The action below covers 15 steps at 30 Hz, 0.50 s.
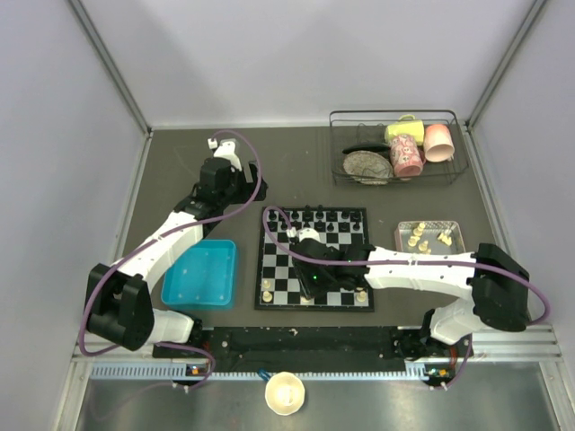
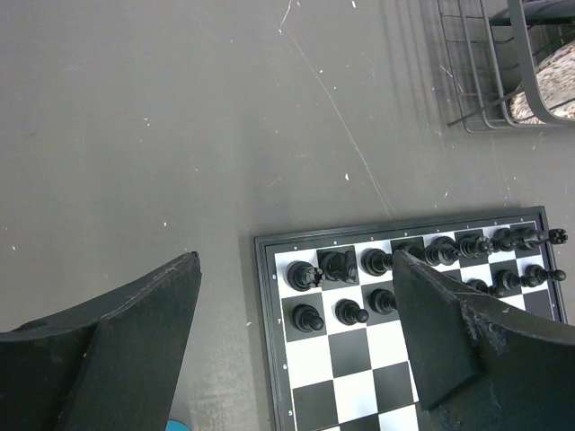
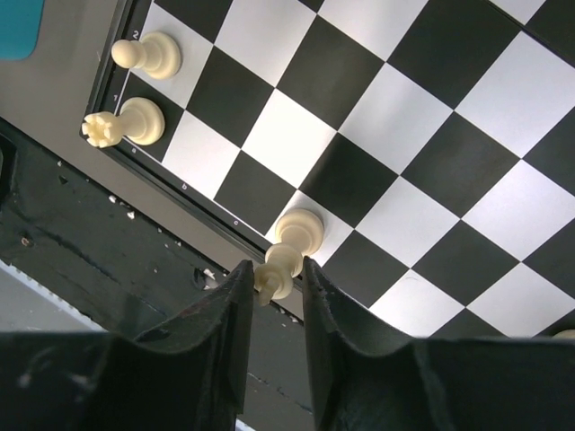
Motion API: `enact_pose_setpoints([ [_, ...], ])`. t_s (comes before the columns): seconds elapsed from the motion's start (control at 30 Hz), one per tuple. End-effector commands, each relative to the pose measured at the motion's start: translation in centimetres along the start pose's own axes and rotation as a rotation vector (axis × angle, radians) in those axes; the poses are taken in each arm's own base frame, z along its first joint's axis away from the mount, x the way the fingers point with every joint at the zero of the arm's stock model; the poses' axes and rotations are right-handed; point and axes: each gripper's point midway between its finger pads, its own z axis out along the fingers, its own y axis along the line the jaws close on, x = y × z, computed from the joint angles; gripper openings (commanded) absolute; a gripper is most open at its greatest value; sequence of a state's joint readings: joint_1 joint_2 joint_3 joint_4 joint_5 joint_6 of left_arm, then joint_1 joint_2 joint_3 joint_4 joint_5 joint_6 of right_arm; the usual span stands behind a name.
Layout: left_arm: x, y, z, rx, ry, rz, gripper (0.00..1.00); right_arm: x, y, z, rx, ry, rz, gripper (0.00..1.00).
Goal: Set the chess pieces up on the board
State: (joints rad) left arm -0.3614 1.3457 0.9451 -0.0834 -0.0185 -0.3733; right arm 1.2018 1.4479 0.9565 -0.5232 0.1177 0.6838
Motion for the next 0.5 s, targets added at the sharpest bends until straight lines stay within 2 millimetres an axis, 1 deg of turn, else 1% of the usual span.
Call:
enact_pose_setpoints([
  [0.0,-1.04,-0.4,0.09,0.02,-0.039,-0.01,0.91,0.07,0.54,0.27,-0.009,-0.001,-0.013,0.29],
  [0.27,-1.08,-0.43,0.05,0.021,-0.04,-0.011,0.91,0.16,0.45,0.27,-0.005,0.004,-0.018,0.29],
  [0.37,-1.04,-0.41,0.09,0.02,-0.039,-0.011,0.91,0.17,0.4,0.28,-0.002,0.005,-0.019,0.2],
  [0.4,-1.11,-0.44,0.08,0.021,-0.04,-0.011,0.91,0.23,0.36,0.31,0.0,0.008,-0.021,0.15],
  [0.47,-1.1,-0.43,0.12,0.021,-0.04,-0.011,0.91,0.29,0.37,0.28,-0.003,0.009,-0.021,0.1],
])
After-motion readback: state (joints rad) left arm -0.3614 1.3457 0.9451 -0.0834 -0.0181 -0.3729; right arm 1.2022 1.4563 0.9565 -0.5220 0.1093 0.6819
